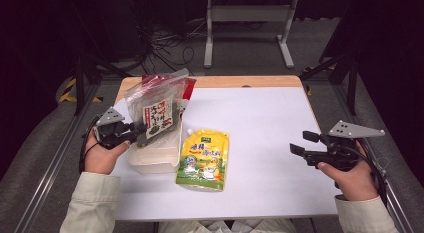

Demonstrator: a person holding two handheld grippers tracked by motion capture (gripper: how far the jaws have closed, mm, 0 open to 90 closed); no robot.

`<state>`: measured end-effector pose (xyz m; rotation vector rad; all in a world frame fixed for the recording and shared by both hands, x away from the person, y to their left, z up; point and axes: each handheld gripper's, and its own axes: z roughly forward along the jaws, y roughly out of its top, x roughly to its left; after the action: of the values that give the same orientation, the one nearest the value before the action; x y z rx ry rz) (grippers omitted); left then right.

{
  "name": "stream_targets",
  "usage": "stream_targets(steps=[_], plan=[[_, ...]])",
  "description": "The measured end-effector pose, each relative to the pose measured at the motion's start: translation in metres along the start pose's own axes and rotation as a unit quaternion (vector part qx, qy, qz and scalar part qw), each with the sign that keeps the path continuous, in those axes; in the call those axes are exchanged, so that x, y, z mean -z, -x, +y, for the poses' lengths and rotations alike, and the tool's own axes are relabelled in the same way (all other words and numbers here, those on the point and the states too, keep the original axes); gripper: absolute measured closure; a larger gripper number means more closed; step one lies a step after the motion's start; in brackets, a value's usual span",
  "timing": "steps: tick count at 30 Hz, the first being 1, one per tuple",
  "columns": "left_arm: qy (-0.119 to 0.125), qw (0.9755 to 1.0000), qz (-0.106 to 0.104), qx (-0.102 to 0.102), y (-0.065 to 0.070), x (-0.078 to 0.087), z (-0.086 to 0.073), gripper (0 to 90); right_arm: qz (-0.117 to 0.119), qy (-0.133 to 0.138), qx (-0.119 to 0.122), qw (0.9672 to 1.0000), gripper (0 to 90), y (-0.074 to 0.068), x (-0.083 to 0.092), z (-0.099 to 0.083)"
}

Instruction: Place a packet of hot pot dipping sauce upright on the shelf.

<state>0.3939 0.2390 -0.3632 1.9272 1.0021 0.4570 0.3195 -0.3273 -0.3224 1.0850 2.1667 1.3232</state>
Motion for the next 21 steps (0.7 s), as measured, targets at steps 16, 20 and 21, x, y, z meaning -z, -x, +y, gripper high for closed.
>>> stream_targets(steps=[16,20,21], plan=[[0.032,0.9989,-0.002,-0.035,0.016,0.028,-0.008,28.6,0.015,-0.015,0.005,0.9998,29.6,-0.005,-0.012,-0.001],[0.032,0.9987,-0.006,-0.039,0.020,0.029,-0.008,28.1,0.020,-0.017,0.010,0.9996,29.1,-0.007,-0.015,-0.001],[0.031,0.9988,-0.007,-0.038,0.021,0.030,-0.008,28.0,0.019,-0.018,0.010,0.9996,29.1,-0.008,-0.016,0.000]])
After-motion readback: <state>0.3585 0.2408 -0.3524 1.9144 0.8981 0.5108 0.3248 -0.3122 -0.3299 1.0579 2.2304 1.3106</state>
